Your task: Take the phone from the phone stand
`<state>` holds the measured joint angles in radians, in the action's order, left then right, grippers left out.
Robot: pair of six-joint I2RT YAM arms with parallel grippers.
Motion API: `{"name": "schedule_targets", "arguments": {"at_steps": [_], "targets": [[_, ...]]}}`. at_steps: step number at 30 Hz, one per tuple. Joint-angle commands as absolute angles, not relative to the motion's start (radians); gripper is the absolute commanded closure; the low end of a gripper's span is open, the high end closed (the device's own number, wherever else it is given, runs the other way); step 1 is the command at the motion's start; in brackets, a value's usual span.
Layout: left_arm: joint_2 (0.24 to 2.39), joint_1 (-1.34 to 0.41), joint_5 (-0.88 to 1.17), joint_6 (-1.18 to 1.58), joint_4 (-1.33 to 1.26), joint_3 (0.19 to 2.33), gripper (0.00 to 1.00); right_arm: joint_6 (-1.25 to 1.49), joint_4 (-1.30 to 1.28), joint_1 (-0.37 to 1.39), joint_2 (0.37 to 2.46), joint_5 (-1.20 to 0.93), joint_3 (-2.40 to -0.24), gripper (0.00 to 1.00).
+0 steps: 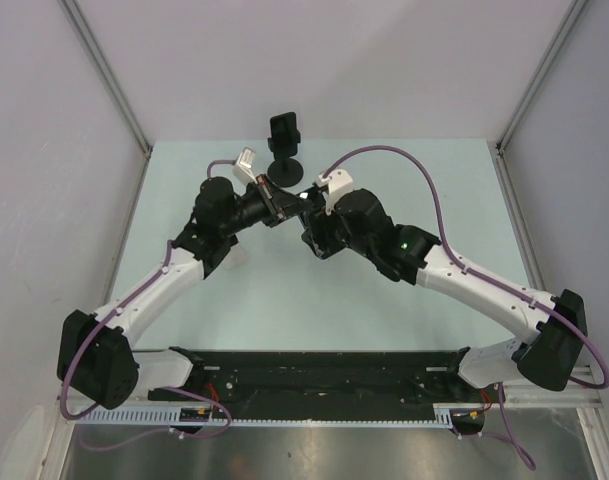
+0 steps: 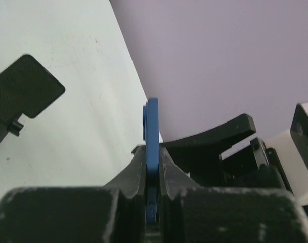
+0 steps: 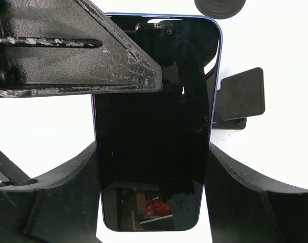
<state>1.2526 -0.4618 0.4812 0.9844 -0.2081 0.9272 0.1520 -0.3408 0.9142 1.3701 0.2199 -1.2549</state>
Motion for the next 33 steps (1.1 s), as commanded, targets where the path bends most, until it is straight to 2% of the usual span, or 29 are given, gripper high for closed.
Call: {"name": "schedule_targets", "arguments": {"at_steps": [1, 2, 3, 4, 6, 9, 11, 12, 14, 18, 25, 33], "targets": [[1.209, -0.469, 0.485, 0.982, -0.288, 0.93, 0.82, 0.14, -0.382, 0.933, 1.373, 0.265, -1.318, 0.86], [1.21, -0.468, 0.491, 0.976, -0.288, 0.93, 0.74, 0.138, -0.394, 0.934, 1.368, 0.273, -1.321, 0.91], [1.207, -0.469, 0.491, 0.967, -0.288, 0.927, 0.55, 0.137, -0.402, 0.933, 1.367, 0.281, -1.321, 0.95], [1.2, -0.468, 0.491, 0.947, -0.288, 0.925, 0.48, 0.137, -0.408, 0.934, 1.365, 0.293, -1.321, 1.0], [1.184, -0.462, 0.492, 0.934, -0.285, 0.919, 0.33, 0.13, -0.434, 0.931, 1.361, 0.308, -1.321, 1.0], [1.148, -0.443, 0.498, 0.896, -0.261, 0.919, 0.21, 0.124, -0.474, 0.907, 1.355, 0.321, -1.321, 1.0], [1.114, -0.43, 0.506, 0.853, -0.238, 0.92, 0.17, 0.126, -0.512, 0.862, 1.347, 0.321, -1.321, 1.0], [1.102, -0.416, 0.511, 0.833, -0.201, 0.925, 0.11, 0.121, -0.526, 0.839, 1.344, 0.321, -1.321, 1.0], [1.059, -0.407, 0.503, 0.743, -0.146, 0.934, 0.08, 0.117, -0.564, 0.793, 1.342, 0.321, -1.321, 1.0], [0.97, -0.402, 0.457, 0.568, 0.004, 0.931, 0.01, 0.103, -0.627, 0.591, 1.367, 0.29, -1.319, 1.0], [0.812, -0.405, 0.333, 0.326, 0.187, 0.85, 0.0, -0.033, -0.571, 0.333, 1.501, 0.204, -1.257, 1.0], [0.703, -0.445, 0.114, 0.175, 0.319, 0.789, 0.0, -0.164, -0.476, 0.088, 1.683, 0.08, -1.22, 1.0]]}}
